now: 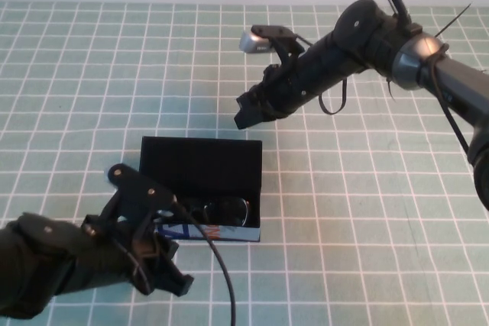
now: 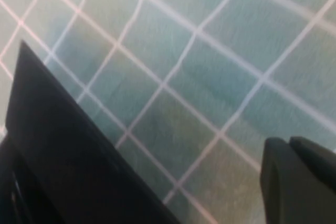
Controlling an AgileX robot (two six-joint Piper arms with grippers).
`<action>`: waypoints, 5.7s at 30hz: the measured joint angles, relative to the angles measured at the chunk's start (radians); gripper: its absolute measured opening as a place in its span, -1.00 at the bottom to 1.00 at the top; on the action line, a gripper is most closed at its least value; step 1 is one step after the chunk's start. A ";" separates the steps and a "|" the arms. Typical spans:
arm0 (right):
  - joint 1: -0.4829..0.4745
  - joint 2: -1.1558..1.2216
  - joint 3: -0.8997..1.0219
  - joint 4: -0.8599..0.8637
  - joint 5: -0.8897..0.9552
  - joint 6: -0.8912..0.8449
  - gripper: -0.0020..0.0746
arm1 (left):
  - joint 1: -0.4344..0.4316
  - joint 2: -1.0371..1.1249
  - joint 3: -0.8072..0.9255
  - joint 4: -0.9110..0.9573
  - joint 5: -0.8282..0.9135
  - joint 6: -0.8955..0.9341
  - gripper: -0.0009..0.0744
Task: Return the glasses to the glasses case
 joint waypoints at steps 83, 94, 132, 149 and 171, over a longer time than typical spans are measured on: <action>0.010 -0.747 0.010 -0.225 0.252 -0.057 -0.98 | 0.492 -0.506 -0.329 0.857 0.962 -0.217 -0.98; 0.008 -1.096 0.330 -0.694 0.152 0.331 -0.98 | 0.591 -0.618 -0.418 1.110 0.769 -0.783 -0.98; 0.008 -2.146 1.830 -0.508 -0.717 0.408 -0.98 | 0.609 -1.407 0.106 0.799 0.468 -0.916 -0.98; 0.008 -2.146 1.830 -0.494 -0.717 0.408 -0.98 | 0.609 -1.435 0.206 0.918 0.360 -0.969 -0.98; 0.008 -2.146 1.830 -0.493 -0.707 0.408 -0.98 | 0.535 -1.521 0.555 1.527 0.342 -1.678 -0.98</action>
